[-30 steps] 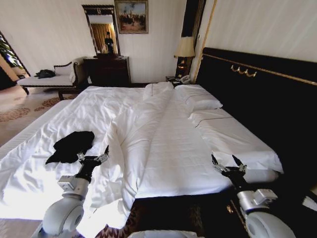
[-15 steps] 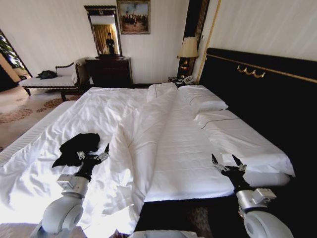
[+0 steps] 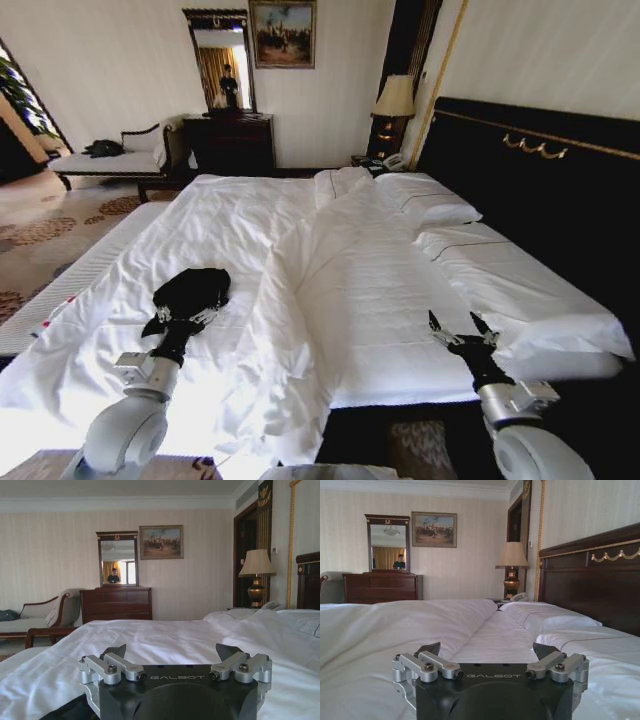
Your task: Fold the clothes on the bed.
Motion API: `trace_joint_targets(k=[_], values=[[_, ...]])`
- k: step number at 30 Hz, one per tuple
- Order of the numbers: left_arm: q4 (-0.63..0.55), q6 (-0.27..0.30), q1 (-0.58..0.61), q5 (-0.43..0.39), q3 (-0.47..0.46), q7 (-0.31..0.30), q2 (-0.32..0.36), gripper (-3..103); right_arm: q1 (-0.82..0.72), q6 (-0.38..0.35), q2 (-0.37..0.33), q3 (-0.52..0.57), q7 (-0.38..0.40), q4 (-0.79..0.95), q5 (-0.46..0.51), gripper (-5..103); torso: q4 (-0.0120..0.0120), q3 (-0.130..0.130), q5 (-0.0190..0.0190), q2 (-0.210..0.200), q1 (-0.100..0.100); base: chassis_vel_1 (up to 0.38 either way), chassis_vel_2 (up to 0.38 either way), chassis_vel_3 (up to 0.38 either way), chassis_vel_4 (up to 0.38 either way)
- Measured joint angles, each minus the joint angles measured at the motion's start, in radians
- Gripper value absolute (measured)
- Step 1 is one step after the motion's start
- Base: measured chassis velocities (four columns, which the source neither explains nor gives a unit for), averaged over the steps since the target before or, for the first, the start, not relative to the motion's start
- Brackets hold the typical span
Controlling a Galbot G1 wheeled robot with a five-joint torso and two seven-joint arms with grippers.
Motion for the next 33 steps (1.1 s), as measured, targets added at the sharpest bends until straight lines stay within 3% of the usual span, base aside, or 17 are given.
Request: trace_joint_targets(k=[33], values=[[0.022,-0.002,0.005,0.004,0.008,0.000,-0.011,100,-0.022,-0.011,0.000,0.000,-0.002,0.031,0.024,100,0.0000,0.000,-0.0001,0.000,0.000,0.114,0.175,-0.115,-0.186]])
